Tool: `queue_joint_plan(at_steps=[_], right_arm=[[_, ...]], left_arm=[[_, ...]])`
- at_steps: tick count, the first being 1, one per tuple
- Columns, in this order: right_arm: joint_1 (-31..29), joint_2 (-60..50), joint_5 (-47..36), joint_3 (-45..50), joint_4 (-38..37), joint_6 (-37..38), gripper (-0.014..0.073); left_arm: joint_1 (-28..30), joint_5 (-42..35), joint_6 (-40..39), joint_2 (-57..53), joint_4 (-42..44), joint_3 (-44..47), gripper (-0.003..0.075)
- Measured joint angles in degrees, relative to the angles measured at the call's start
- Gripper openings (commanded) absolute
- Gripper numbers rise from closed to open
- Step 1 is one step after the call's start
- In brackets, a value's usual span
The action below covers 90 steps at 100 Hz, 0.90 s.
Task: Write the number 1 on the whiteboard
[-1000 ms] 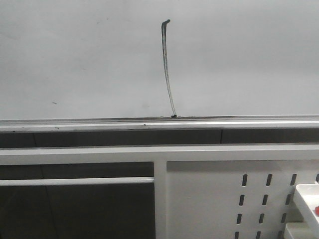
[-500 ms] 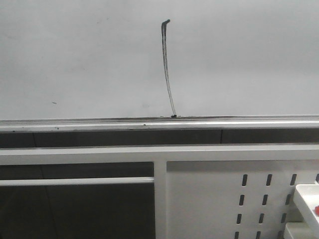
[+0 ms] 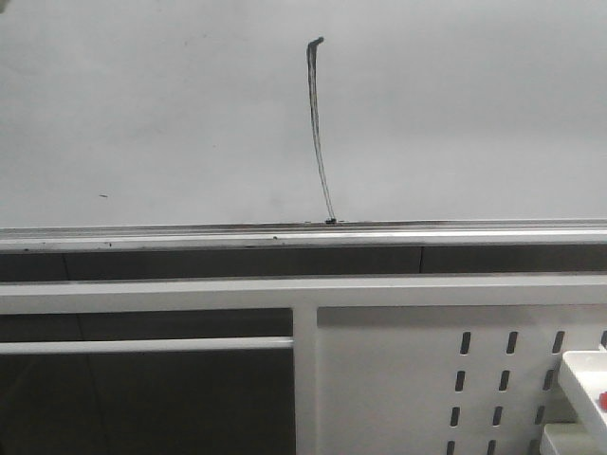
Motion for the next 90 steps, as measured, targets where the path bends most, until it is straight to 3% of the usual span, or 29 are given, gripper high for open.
queue_joint_plan(at_steps=[11, 20, 30, 37, 51, 59, 72, 90], right_arm=[[-0.11, 0.0, -1.66, 0.0, -0.1, 1.44, 0.0549], [-0.5, -0.77, -2.08, 0.0, -0.1, 2.19, 0.0549], [-2.25, -3.6, -1.96, 0.12, -0.1, 4.13, 0.0473], [-4.24, -6.75, -0.36, 0.12, -0.1, 6.54, 0.0359], [-9.14, -14.54, 5.74, 2.24, -0.1, 9.56, -0.0069], [-11.94, -18.98, 8.27, 5.36, -0.36, 10.1, -0.0054], [-14.23, -25.43, 10.17, 12.8, -0.44, 10.79, -0.0054], [-15.48, -33.28, 8.76, 22.87, -0.44, 14.21, -0.0054]], left_arm=[[0.0, -2.7, -0.54, 0.0, -2.92, 0.8, -0.002], [0.0, -8.19, -0.4, 0.0, -8.31, 3.0, -0.002], [-0.11, -14.57, 1.52, 0.0, -15.28, 6.35, -0.002], [-0.11, -21.49, 2.5, 0.0, -20.75, 9.07, -0.002], [0.13, -38.89, 2.99, 0.41, -32.27, 13.2, -0.002], [0.13, -44.19, 3.11, 1.63, -35.81, 13.61, -0.002], [-0.66, -46.71, 3.22, 5.48, -37.45, 13.51, -0.002], [-7.15, -57.89, 3.33, 10.99, -37.83, 12.7, -0.002]])
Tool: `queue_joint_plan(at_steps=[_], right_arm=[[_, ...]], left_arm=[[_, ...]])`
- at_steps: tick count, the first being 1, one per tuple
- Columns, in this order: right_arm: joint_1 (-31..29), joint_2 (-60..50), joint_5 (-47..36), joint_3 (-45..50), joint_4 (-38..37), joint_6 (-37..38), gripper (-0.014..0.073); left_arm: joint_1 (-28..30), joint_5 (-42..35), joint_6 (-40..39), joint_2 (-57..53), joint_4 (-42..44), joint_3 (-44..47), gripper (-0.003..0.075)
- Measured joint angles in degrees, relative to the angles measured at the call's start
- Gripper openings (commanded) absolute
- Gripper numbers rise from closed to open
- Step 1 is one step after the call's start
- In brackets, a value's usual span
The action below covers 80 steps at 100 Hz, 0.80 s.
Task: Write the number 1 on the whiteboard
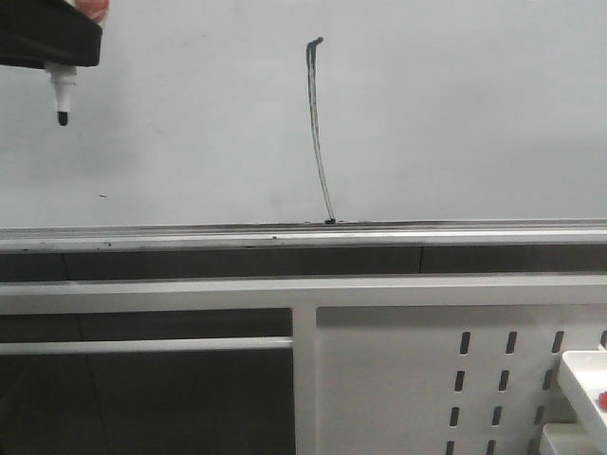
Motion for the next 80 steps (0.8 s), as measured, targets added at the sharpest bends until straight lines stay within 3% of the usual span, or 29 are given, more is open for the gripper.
queue_joint_plan(at_steps=[14, 38, 80], right_arm=[[0.0, -3.48, -2.38, 6.18, 0.0, 1.81, -0.0054], [0.0, -4.0, -3.53, 9.05, 0.0, 3.39, -0.0054], [0.0, -4.0, -3.67, 9.05, 0.79, 3.52, -0.0054]], left_arm=[[-6.59, -8.38, -3.93, 3.99, 6.92, -0.68, -0.002], [-11.35, -22.22, -29.58, 12.26, 23.84, -1.16, -0.002], [-9.2, -20.56, -33.85, 20.27, 27.11, -3.84, -0.002]])
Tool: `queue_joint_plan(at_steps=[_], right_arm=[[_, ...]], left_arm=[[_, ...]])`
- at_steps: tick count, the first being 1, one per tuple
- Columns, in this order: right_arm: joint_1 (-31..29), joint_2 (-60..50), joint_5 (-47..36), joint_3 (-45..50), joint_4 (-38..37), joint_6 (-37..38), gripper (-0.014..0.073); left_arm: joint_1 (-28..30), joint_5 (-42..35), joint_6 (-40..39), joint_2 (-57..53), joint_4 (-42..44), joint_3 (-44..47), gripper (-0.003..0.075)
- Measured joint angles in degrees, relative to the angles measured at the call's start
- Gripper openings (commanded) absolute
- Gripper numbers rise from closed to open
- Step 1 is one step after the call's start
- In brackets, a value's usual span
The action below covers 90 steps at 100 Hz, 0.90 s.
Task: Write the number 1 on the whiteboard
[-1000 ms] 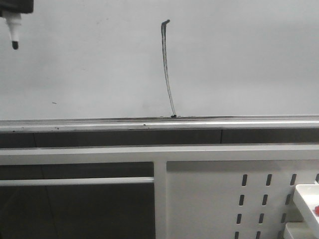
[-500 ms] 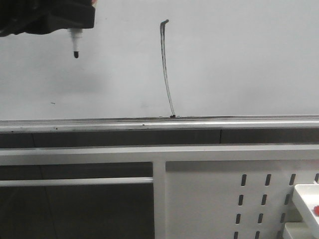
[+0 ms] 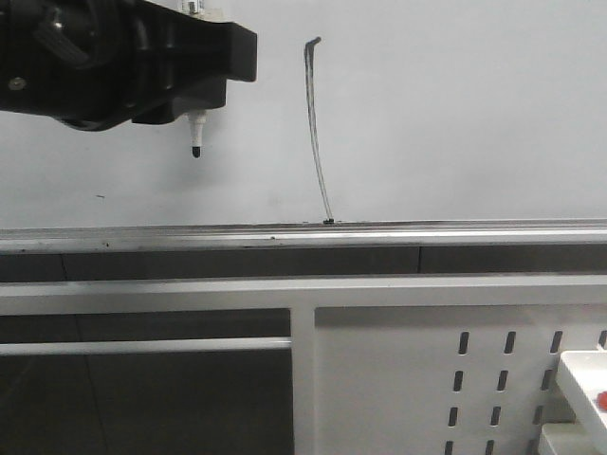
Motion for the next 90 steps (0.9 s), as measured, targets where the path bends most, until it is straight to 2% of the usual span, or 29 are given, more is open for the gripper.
queue_joint_plan(at_steps=[22, 41, 76, 83, 90], right_arm=[[0.0, 0.0, -0.04, 0.0, 1.17, 0.12, -0.0054], [0.0, 0.0, -0.13, 0.0, 1.79, 0.12, -0.0054], [0.0, 0.0, -0.13, 0.0, 3.22, 0.12, -0.0054], [0.0, 0.0, -0.13, 0.0, 3.48, 0.12, -0.0054], [0.0, 0.0, -0.13, 0.0, 3.77, 0.12, -0.0054]], left_arm=[[4.27, 5.04, 0.0, 1.0, 1.41, -2.22, -0.0019], [7.75, 12.63, 0.0, 1.0, 2.36, -4.85, -0.0019], [8.19, 15.16, 0.0, 1.0, 2.05, -6.04, -0.0017], [8.32, 15.24, 0.0, 1.0, 2.03, -6.04, 0.0003], [8.32, 15.24, 0.0, 1.0, 1.92, -6.08, 0.0062]])
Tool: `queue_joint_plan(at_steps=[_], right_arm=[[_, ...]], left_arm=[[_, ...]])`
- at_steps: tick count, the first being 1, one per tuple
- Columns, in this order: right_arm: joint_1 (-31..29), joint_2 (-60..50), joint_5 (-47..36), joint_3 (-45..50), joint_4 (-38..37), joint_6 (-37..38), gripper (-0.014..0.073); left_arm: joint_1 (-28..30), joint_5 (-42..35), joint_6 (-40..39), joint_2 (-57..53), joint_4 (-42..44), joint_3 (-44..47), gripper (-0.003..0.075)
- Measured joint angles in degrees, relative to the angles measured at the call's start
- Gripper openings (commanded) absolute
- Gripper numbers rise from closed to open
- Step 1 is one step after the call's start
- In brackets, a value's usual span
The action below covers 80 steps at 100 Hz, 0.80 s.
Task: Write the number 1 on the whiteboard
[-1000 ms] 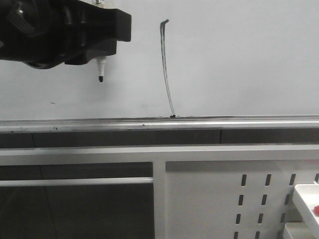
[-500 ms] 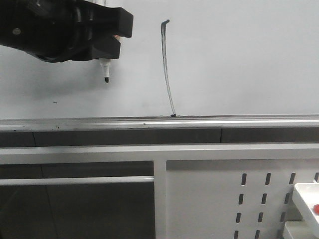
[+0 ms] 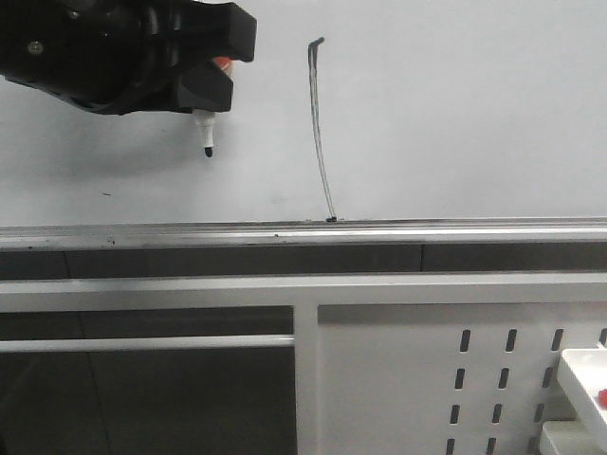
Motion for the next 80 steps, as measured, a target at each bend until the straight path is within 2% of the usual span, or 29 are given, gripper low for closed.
queue_joint_plan(at_steps=[18, 29, 62, 80], right_arm=[[0.0, 0.0, 0.0, 0.0, 0.2, 0.0, -0.0054], [-3.0, 0.0, -0.19, 0.03, 0.35, 0.0, -0.0054], [-3.34, 0.0, -0.29, 0.13, 0.35, 0.02, -0.0054], [-3.34, -0.03, -0.29, 0.13, -0.76, 0.02, -0.0054]], left_arm=[[0.04, 0.45, 0.0, 0.0, -0.1, -0.13, 0.0302], [0.04, 1.34, -0.13, 0.0, -0.1, -0.22, 0.039], [0.04, 3.05, -0.58, -0.48, -0.56, -0.22, 0.0413], [0.79, 1.33, -0.58, -6.29, -0.83, 2.37, 0.0412]])
